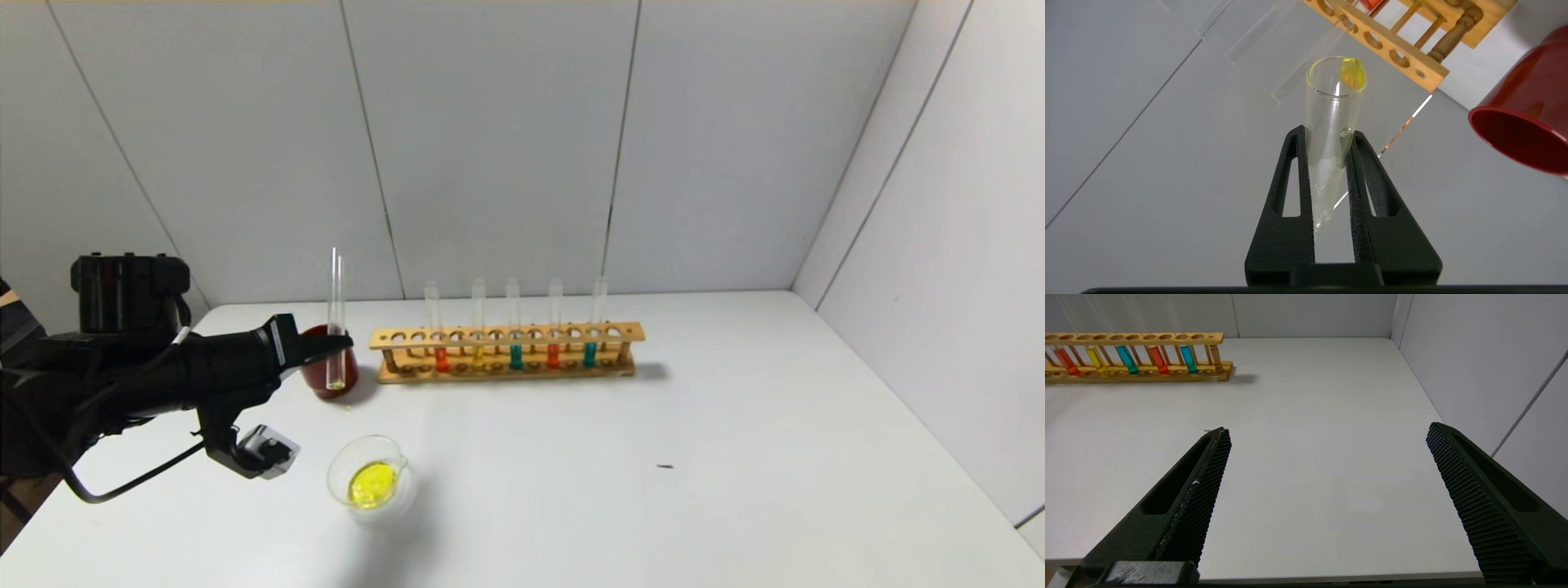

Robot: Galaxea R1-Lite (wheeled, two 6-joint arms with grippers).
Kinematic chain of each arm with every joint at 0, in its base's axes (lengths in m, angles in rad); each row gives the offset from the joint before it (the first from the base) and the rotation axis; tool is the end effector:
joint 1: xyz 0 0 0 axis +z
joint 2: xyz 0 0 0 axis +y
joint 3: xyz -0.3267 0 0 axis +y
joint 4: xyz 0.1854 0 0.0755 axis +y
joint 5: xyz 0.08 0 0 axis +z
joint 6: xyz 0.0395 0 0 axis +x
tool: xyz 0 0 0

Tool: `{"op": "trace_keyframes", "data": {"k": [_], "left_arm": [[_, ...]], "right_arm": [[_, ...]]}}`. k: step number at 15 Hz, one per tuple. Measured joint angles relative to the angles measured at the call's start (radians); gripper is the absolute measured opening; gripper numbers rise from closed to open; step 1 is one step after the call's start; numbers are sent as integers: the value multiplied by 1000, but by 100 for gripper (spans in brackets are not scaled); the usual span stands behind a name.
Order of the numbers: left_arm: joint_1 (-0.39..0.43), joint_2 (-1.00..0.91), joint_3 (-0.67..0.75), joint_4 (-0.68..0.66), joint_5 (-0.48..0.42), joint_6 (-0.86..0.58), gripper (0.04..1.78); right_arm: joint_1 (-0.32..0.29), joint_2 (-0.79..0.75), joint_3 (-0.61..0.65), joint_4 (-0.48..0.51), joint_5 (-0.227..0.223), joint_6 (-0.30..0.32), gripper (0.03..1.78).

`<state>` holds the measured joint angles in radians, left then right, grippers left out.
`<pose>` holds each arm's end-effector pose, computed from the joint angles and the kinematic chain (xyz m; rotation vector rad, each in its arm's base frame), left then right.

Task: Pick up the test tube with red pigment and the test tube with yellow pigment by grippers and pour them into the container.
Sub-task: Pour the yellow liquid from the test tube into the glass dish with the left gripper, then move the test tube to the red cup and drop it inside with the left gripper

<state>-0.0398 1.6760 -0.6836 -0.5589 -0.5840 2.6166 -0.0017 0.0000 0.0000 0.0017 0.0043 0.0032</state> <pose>0.3003 -0.0338 0.1635 2.3465 -0.6265 -0.7386 -0.0218 0.0002 0.0753 0.0032 0.0017 0.0026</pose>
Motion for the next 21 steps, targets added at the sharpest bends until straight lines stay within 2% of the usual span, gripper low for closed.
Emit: {"op": "trace_keyframes", "data": {"k": [4,9,11,13,15,18,21], "left_arm": [[-3,-48,6,0,48,78,30],[-3,-64,10,0,52,69,30],[-3,-63,25,7,61,24,30],[-4,-64,63,0,108,-124,30],[-29,-78,107,-31,156,-357,30],[-73,-130,104,-75,264,-811,30],[-63,-184,-44,27,409,-1270,30]], "right_arm": [[0,0,0,0,0,0,175],[0,0,0,0,0,0,175],[0,0,0,0,0,0,175],[0,0,0,0,0,0,175],[0,0,0,0,0,0,175],[0,0,0,0,0,0,175],[0,0,0,0,0,0,175]]}}
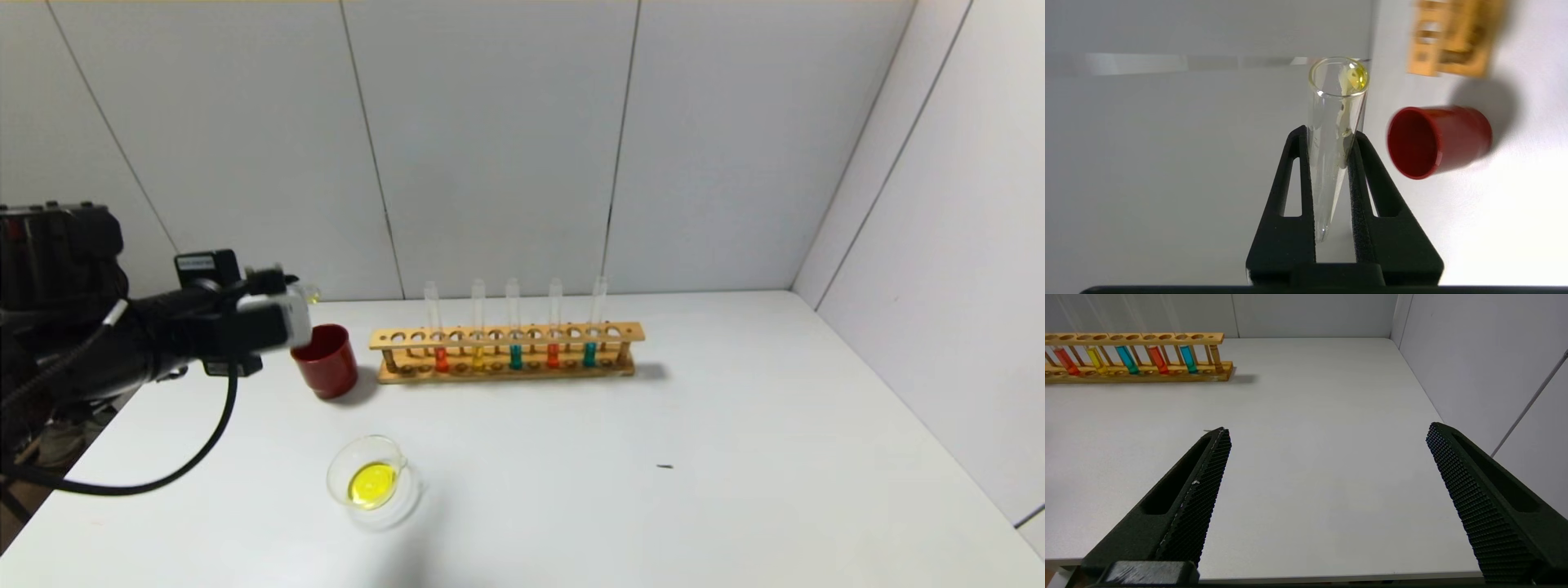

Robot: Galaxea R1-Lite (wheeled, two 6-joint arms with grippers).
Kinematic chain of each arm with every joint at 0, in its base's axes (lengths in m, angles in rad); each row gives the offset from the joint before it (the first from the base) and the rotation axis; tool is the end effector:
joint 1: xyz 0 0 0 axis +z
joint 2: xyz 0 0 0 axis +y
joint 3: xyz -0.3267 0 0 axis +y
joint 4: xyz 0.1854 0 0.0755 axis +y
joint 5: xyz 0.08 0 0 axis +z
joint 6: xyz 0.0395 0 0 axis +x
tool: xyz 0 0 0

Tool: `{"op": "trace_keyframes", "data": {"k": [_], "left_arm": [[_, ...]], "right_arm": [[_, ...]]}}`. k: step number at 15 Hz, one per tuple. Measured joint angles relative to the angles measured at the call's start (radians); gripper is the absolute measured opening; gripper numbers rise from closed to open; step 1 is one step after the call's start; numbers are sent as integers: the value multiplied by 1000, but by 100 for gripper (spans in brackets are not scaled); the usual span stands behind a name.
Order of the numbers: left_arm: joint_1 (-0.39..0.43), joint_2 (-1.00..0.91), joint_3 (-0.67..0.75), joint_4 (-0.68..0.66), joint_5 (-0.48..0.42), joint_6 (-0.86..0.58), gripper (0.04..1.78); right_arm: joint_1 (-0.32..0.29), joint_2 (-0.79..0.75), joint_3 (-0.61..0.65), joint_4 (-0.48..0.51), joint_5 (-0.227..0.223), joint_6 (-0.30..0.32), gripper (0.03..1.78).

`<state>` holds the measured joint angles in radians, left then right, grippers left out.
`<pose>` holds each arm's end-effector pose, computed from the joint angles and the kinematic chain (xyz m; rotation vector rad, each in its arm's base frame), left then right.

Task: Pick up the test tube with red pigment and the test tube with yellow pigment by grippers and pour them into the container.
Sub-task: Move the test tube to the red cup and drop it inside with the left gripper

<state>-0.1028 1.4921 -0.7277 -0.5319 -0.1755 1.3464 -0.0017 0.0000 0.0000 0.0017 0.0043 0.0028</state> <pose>0.2739 -0.0352 0.2245 1.3223 0.0102 -0.3901 -0.0218 0.0002 0.0753 0.0028 0.0017 0.0026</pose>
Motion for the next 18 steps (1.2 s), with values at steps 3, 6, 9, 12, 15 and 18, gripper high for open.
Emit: {"op": "trace_keyframes", "data": {"k": [3,6,9,12,15,18], "left_arm": [[35,-28,-207,291,15,-453,30],[49,-23,-302,412,-73,-876,30],[58,20,-280,251,-111,-1125,30],[86,104,-237,87,-116,-1140,30],[112,206,-211,-25,-121,-1140,30],[116,296,-205,-102,-122,-1137,30]], "right_arm": [[0,0,0,0,0,0,175],[0,0,0,0,0,0,175],[0,0,0,0,0,0,175],[0,0,0,0,0,0,175],[0,0,0,0,0,0,175],[0,0,0,0,0,0,175]]}}
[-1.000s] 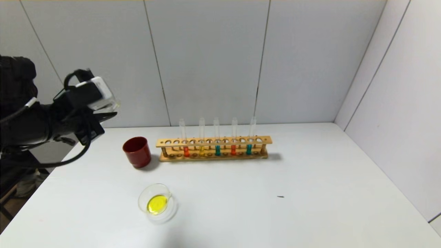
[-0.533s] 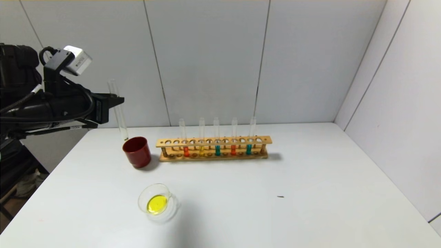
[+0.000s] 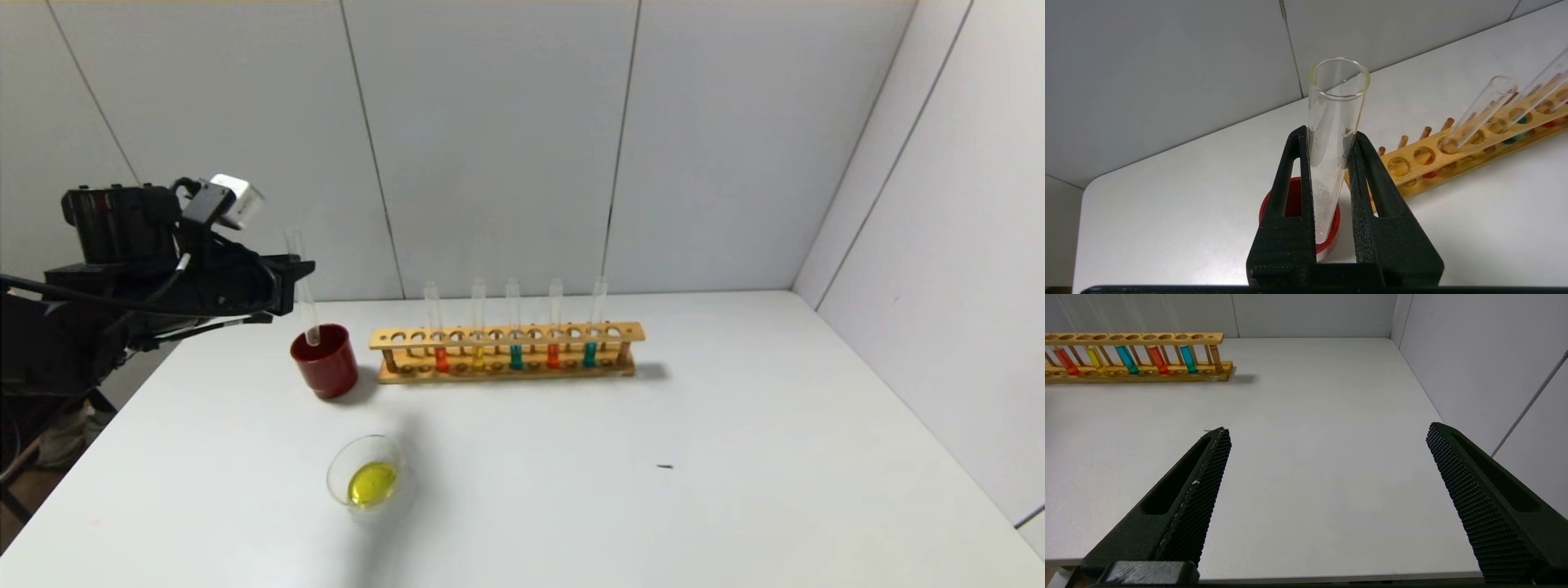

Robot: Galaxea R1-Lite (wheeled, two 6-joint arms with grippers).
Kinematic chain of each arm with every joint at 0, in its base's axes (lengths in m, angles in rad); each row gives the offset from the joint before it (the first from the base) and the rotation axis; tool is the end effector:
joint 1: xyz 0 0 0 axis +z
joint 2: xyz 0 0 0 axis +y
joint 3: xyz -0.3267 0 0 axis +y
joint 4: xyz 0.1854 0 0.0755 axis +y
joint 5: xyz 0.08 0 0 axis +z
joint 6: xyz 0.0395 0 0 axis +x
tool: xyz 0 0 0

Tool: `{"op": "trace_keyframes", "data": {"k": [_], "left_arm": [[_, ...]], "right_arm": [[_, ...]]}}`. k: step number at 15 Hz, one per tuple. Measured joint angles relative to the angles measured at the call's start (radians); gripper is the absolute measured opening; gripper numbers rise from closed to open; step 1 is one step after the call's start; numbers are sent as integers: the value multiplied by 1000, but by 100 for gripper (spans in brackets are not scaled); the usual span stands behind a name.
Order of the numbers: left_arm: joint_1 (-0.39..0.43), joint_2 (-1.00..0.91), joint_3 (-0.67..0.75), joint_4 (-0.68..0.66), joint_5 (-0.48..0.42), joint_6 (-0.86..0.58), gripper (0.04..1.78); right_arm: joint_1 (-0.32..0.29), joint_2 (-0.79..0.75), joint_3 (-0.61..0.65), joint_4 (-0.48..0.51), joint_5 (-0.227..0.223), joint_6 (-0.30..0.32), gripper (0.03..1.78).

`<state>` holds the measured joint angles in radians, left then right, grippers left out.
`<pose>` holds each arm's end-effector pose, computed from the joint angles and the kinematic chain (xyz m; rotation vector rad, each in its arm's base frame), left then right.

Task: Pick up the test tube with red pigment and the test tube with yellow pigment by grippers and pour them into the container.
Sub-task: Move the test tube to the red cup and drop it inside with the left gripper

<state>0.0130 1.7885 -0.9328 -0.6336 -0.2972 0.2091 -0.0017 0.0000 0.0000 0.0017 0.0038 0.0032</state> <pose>0.3641 -0.0068 0.2026 0.1724 0.1897 -0.3048 -0.0218 0.0002 0.0753 0.0032 0.0017 0.0021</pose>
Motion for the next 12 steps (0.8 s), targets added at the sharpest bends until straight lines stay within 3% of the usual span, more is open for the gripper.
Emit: {"op": "trace_keyframes", "data": {"k": [12], "left_arm": [[10,272,-4,-282,-2,3,30]], "right_arm": [[0,0,0,0,0,0,175]]}}
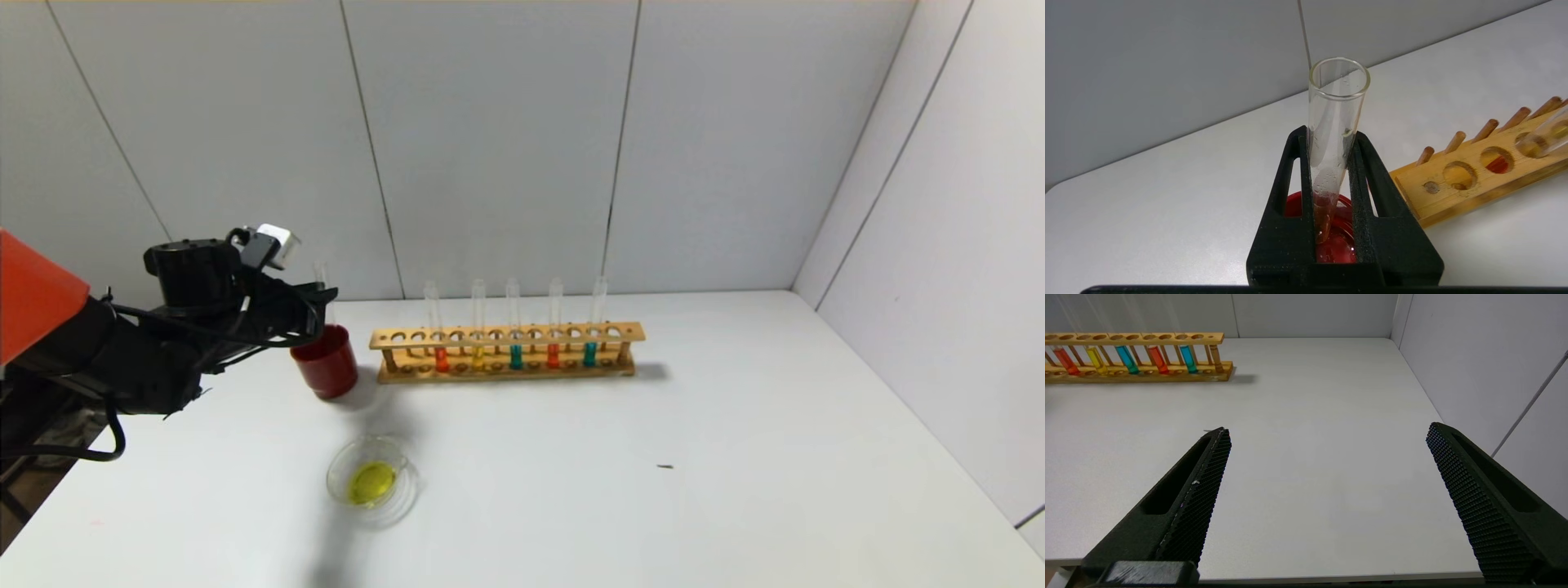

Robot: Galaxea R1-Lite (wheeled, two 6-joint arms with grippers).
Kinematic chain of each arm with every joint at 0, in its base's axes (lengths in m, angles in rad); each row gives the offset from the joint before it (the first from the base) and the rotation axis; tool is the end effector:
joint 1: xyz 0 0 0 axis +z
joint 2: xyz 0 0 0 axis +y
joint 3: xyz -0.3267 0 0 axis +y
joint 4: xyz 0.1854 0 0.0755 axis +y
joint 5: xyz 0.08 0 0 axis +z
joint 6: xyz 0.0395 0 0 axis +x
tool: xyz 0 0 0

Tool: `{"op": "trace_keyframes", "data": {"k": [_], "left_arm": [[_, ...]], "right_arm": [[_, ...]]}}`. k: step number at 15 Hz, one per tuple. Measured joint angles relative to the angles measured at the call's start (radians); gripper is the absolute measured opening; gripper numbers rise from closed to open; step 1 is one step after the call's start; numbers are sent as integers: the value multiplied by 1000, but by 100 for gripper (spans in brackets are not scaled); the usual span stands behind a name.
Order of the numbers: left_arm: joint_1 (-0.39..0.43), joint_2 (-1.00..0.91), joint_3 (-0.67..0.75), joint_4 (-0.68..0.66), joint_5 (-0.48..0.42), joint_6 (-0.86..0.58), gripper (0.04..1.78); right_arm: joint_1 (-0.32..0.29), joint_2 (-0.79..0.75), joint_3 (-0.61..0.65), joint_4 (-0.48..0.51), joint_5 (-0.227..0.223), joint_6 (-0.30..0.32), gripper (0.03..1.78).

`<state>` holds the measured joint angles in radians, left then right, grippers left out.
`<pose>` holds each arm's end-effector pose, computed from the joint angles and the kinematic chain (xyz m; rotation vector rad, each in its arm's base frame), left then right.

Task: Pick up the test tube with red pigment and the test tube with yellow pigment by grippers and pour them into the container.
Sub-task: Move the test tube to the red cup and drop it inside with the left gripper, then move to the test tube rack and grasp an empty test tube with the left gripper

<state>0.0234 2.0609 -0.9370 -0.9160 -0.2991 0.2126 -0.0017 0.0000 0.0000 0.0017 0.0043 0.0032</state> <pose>0.4174 -0.0019 0.1294 0.1770 0.1758 -0.2954 -0.0218 0.0002 0.0753 0.0032 0.0017 0.0026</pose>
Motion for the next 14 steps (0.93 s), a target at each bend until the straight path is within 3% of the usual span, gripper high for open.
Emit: {"op": "trace_keyframes", "data": {"k": [5,8,10,14], "left_arm": [[1,49,-1,-8,0,4,30],[1,59,1,-26,0,7,42],[1,61,3,-28,0,8,64],[1,53,11,-31,0,9,131]], "right_arm": [[0,0,0,0,0,0,175],[0,0,0,0,0,0,175],[0,0,0,0,0,0,175],[0,0,0,0,0,0,175]]}}
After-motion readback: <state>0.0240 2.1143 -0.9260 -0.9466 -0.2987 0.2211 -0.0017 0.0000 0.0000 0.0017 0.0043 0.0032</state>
